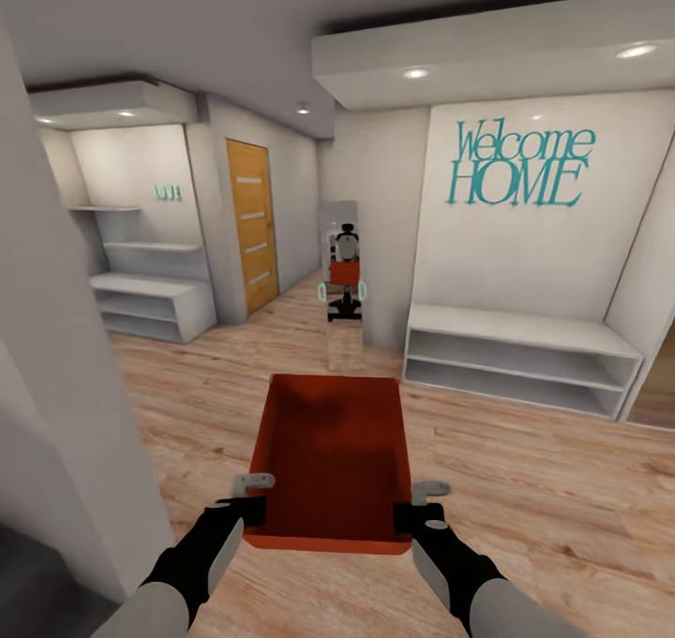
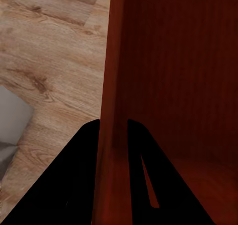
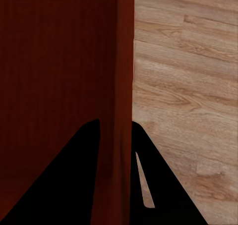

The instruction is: Move the two storage containers from the living room to the garage. In the garage, place one container on the floor and stack the other container on top of it (either order is fine).

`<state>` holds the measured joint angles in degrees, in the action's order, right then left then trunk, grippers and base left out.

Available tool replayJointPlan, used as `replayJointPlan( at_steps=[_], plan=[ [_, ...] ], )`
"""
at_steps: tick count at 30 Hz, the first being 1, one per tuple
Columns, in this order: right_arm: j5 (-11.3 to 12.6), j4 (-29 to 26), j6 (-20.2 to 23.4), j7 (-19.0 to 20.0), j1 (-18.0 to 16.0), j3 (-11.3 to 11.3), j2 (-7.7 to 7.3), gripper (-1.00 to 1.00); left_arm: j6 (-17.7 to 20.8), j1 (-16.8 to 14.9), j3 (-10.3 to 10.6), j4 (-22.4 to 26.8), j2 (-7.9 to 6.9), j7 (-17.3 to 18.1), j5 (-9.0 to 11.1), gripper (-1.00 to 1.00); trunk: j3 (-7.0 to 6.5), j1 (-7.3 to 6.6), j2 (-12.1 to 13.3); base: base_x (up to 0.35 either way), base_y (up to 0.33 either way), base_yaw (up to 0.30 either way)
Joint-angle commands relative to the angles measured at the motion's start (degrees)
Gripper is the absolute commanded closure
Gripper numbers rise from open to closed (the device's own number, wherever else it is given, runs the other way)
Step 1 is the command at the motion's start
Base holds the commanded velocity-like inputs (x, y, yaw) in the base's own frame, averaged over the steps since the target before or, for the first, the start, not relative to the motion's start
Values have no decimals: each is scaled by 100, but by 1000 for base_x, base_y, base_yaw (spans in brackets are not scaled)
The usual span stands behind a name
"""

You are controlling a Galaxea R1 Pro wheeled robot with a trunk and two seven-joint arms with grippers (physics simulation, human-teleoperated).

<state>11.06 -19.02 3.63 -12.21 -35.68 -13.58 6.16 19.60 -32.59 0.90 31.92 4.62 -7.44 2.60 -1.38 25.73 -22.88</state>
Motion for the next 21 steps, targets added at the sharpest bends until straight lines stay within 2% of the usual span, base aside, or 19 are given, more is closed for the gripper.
replayJointPlan(
  at_steps=[1, 7, 21],
  plan=[
    [-7, -14, 33, -132, 0, 49, -74, 100, 43, -2, -117, 16, -66, -204, -111, 100, 2, 5, -4, 323, 0, 245],
    [-7, -14, 32, -132, 0, 49, -75, 100, 42, -2, -117, 16, -66, -205, -111, 100, 2, 5, -4, 323, 0, 183],
    [-7, -14, 29, -132, 0, 49, -57, 100, 44, -2, -117, 16, -66, -205, -111, 100, 2, 5, -4, 323, 0, 6]
  ],
)
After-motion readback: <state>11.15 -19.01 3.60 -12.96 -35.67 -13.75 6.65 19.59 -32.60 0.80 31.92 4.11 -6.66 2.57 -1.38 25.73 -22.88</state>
